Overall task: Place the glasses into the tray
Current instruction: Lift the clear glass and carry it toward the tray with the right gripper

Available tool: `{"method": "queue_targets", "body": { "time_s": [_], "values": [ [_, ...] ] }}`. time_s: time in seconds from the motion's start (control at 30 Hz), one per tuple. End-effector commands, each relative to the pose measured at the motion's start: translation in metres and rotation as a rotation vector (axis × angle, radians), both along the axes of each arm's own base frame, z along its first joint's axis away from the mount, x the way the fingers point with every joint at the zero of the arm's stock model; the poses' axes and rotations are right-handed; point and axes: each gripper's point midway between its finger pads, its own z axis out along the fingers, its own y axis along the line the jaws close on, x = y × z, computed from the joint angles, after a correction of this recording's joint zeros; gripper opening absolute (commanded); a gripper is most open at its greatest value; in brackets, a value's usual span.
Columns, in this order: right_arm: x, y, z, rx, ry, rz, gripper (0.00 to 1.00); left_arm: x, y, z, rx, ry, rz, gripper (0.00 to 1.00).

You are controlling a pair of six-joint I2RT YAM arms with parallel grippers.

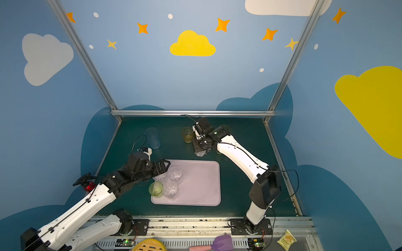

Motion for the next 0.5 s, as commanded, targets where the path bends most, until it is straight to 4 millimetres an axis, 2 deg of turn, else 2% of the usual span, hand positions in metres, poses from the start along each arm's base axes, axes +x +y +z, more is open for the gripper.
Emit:
{"method": "queue_targets", "body": {
  "time_s": [0.0, 0.47],
  "values": [
    [-0.008, -0.002, 0.02, 0.042, -0.048, -0.006, 0.0, -0.001, -0.001, -0.002, -0.02, 0.006, 0.002, 1.0],
    [-0.041, -0.016, 0.032, 0.103, -0.059, -0.012, 0.0, -0.005, -0.012, 0.002, -0.091, 0.026, -0.021, 1.0]
  ]
}}
